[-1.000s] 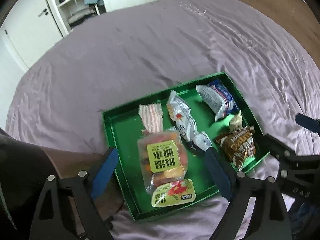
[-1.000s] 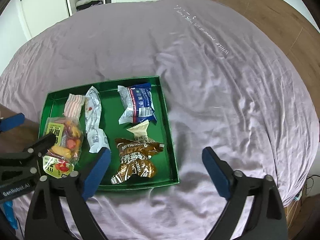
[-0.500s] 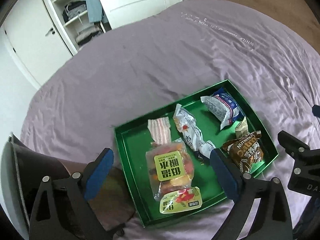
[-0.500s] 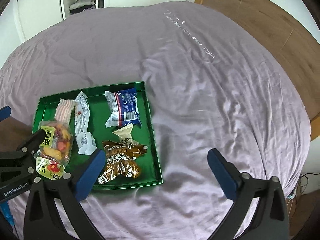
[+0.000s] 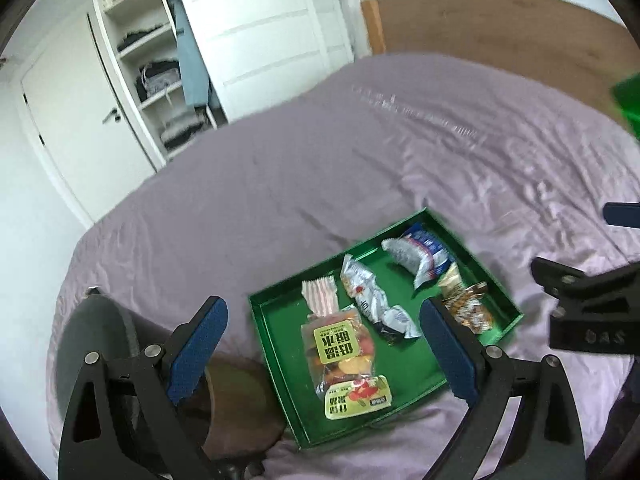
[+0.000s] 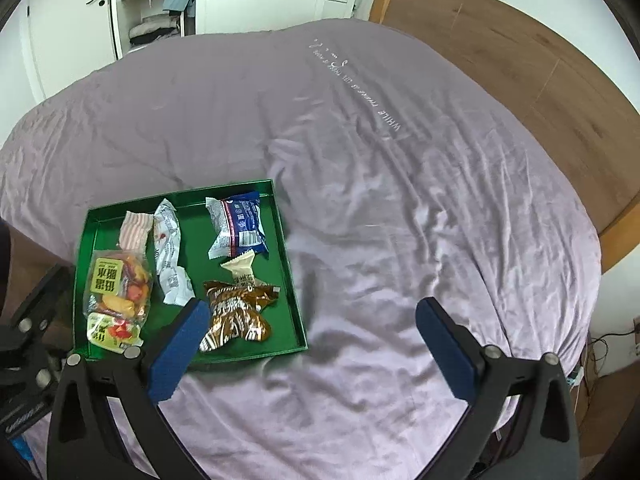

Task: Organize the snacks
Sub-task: 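Move both open tools back toward the red bar and blue packet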

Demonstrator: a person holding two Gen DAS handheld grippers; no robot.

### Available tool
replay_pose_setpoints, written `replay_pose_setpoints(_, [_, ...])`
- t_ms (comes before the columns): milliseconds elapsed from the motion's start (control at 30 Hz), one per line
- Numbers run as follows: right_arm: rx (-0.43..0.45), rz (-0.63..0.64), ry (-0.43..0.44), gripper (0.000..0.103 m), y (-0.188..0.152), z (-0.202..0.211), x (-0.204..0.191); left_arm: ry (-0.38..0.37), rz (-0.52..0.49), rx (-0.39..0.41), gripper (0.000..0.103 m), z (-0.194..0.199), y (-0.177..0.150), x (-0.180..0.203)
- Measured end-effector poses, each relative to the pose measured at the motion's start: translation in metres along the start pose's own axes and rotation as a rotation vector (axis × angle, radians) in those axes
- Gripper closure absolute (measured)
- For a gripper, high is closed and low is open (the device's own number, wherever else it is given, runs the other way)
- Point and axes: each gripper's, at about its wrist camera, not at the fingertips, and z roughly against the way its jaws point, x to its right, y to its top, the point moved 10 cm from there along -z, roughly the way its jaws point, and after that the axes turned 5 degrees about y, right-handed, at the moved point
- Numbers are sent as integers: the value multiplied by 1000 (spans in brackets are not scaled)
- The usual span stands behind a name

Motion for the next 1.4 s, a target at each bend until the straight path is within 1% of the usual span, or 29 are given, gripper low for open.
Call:
replay_pose_setpoints(167, [19,-23,1,0,-12,32,1,-27,-31,130,8,54,3,-5])
replay_pose_setpoints(300, [38,-35,0,0,-18,60,-2,-44,-69,207,8,94,2,-15])
replay_pose_setpoints(367, [47,-39,1,0,-22,75,-5,-53,-86,234,8,109,0,-21])
replay_pose_setpoints(467, [51,-29,-1,0,-30,98,-13,-58,-146,258,8,130,-8,-32])
replay_pose_setpoints(567, [54,-20,3,0,-39,122,-22,-45,-170,249,8,142,-19,-53])
replay_pose_setpoints(733, [88,-36,33,0,-44,168,-39,9,-154,237,8,158,-32,-107])
replay_pose_setpoints(833, [128,-42,50,0,-39,195,-52,68,-149,228,8,161,-39,-144])
replay_pose_setpoints(933, [169,-39,86,0,-32,225,-73,120,-125,203,8,162,-48,-184])
replay_pose_setpoints(967, [175,-31,94,0,-31,230,-79,149,-107,198,8,163,-52,-203])
replay_pose_setpoints(1100, [185,35,133,0,-33,250,-118,211,-61,169,8,163,-67,-247])
replay_pose_setpoints(1200, [191,94,185,0,-37,262,-152,251,-16,129,8,163,-84,-281])
replay_pose_setpoints(1400, [193,226,292,0,-45,274,-221,302,59,42,8,158,-120,-326])
